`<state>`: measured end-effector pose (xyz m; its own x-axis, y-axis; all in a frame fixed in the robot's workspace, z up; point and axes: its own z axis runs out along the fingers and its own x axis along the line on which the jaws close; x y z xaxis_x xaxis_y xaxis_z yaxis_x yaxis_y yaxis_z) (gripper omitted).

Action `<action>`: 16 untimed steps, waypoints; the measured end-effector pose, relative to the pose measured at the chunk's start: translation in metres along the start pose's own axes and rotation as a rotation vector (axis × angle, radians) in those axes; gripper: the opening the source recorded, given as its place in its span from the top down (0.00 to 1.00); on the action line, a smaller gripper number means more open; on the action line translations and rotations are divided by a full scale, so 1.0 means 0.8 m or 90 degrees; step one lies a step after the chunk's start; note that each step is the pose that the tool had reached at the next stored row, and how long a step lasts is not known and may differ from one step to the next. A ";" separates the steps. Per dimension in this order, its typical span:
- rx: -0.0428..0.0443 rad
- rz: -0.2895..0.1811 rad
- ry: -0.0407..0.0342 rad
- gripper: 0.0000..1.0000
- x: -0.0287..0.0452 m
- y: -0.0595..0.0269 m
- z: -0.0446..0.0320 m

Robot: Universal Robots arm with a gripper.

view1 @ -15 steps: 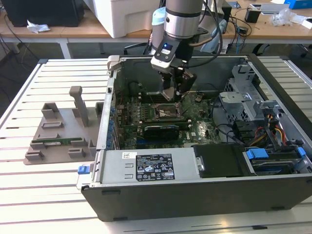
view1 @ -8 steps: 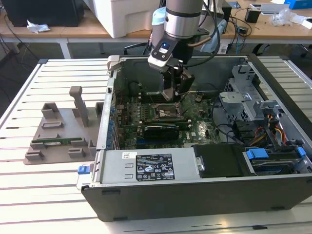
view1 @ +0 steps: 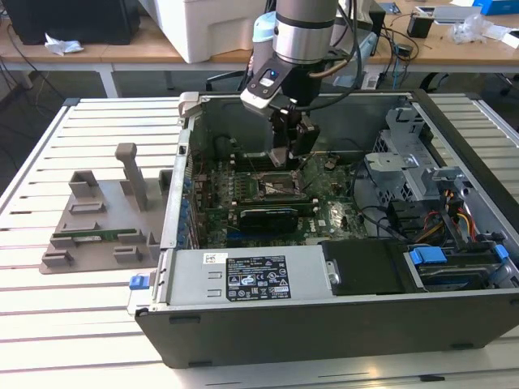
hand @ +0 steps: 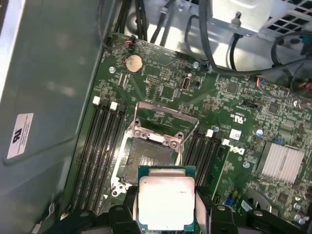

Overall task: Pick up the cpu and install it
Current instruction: 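Place the cpu into insertion slot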

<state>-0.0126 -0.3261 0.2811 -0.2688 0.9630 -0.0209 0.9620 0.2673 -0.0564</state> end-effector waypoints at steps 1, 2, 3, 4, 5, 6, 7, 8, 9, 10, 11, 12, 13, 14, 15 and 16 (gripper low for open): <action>0.0003 0.008 0.0000 0.45 0.0000 0.000 0.0000; 0.0007 0.019 -0.0001 0.45 0.0000 0.000 0.0000; 0.0009 0.025 -0.0001 0.45 0.0000 0.000 0.0000; 0.0011 0.030 -0.0001 0.45 0.0000 0.000 0.0000; 0.0014 0.037 -0.0002 0.45 0.0000 0.000 0.0000; 0.0016 0.042 -0.0002 0.45 0.0000 0.000 0.0000; 0.0019 0.050 -0.0003 0.45 0.0000 0.000 0.0000; 0.0025 0.064 -0.0006 0.45 0.0000 0.000 0.0000; 0.0029 0.074 -0.0007 0.45 0.0000 0.000 0.0000; 0.0033 0.084 -0.0008 0.45 0.0000 0.000 0.0000; 0.0035 0.090 -0.0008 0.45 0.0000 0.000 0.0000; 0.0037 0.096 -0.0007 0.45 0.0000 0.000 0.0000; 0.0040 0.104 -0.0007 0.45 0.0000 0.000 0.0000; 0.0042 0.110 -0.0007 0.45 0.0000 0.000 0.0000; 0.0045 0.118 -0.0007 0.45 0.0000 0.000 0.0000; 0.0050 0.130 -0.0007 0.45 0.0000 0.000 0.0000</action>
<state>-0.0125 -0.3261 0.2811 -0.0682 0.9971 -0.0338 0.9961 0.0662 -0.0587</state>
